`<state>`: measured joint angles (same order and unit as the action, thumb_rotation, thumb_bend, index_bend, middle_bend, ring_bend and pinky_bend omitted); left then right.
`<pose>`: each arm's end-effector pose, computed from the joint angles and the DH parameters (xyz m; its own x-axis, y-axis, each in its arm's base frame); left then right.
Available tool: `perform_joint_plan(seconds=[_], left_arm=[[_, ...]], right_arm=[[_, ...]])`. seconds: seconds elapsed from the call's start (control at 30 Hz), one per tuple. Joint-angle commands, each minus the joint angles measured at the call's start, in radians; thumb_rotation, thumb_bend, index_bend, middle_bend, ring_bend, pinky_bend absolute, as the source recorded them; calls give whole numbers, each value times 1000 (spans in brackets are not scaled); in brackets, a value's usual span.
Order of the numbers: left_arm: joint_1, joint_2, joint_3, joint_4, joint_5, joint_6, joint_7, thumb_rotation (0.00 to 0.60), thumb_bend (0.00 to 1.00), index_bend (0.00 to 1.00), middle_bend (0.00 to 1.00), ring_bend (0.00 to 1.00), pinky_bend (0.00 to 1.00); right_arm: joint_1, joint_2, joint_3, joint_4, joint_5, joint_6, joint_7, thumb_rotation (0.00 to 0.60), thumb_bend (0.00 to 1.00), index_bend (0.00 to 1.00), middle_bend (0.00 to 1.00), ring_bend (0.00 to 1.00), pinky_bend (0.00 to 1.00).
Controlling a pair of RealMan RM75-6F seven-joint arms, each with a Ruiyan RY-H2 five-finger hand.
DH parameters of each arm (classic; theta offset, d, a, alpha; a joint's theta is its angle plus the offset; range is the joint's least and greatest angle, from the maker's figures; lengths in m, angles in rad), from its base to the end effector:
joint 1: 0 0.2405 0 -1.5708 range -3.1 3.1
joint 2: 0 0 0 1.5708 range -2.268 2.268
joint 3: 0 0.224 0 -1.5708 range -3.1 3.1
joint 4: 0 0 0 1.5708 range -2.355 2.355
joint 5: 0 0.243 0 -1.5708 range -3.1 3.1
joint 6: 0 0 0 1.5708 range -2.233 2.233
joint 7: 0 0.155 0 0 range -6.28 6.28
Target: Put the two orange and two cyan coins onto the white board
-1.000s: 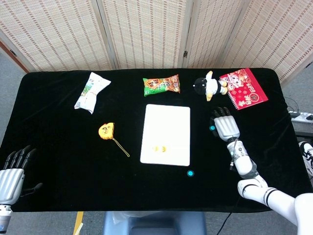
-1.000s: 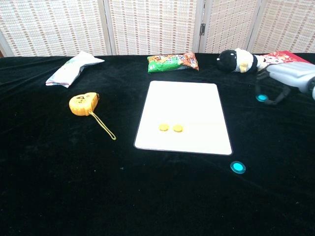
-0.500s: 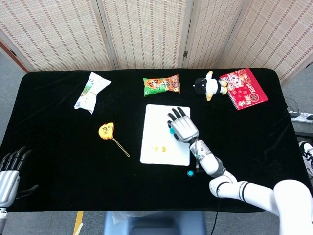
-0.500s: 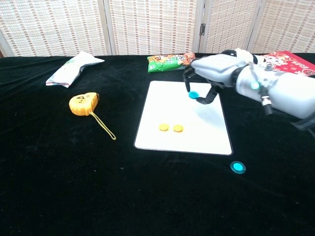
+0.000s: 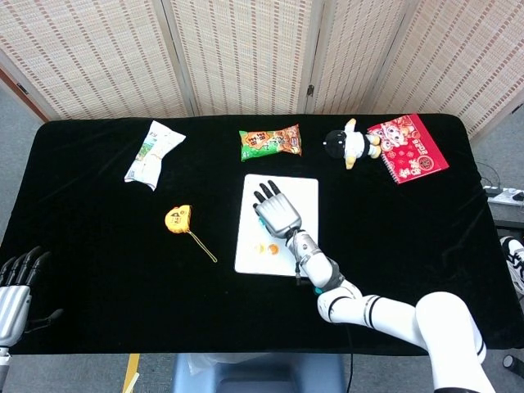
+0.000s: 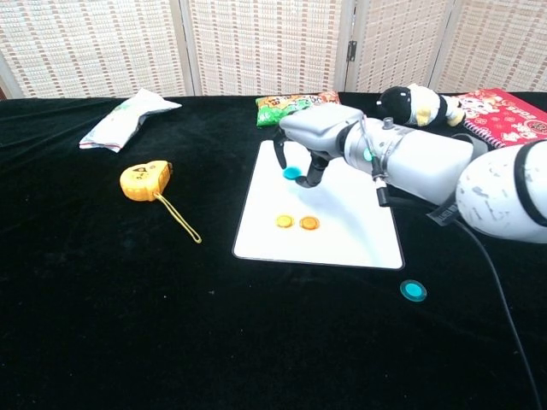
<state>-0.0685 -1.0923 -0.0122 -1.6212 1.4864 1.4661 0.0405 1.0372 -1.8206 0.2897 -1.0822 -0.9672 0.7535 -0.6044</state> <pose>-0.3059 0.1781 0.1149 0.4473 0.0649 0.8920 0.8932 0.0188 -0.4492 -0.0452 -0.4017 -0.1109 0.6698 -0.1592 0.7253 -0.6894 -0.4964 0.5277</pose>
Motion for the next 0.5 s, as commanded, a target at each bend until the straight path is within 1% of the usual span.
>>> perform_joint_plan(seconds=[0.03,0.17,0.23,0.3,0.47,0.5], left_arm=[[0,-1,1,2,-1,-1,-1,600,73,0,0,59,0],[1,-4,0,5,-3,-3,-2,600,73,0,0,59,0],[1,-4,1,7,-3,-5,-3,600,73,0,0,59,0],[1,-5,1,9,-4,-4,-4,600,73,0,0,59,0],[2,-7,0,13,-6,-6,-8,600,73,0,0,59,0],[2,-7,0,14,-6,-6,-9,600,73,0,0,59,0]], right_arm=[[16,-14,3,18,15,-6,-5,600,303,436,124,0,0],[33,-29,0,38,27,-13,-10,600,303,432,124,0,0],[40,-36,0,48,33,-16,-7,600,303,410,124,0,0],[45,-41,-2,55,38,-20,-5,600,303,354,122,0,0],[48,-42,-13,59,35,-15,3,600,303,178,121,0,0],[45,-38,-15,55,32,-11,7,600,303,162,121,0,0]])
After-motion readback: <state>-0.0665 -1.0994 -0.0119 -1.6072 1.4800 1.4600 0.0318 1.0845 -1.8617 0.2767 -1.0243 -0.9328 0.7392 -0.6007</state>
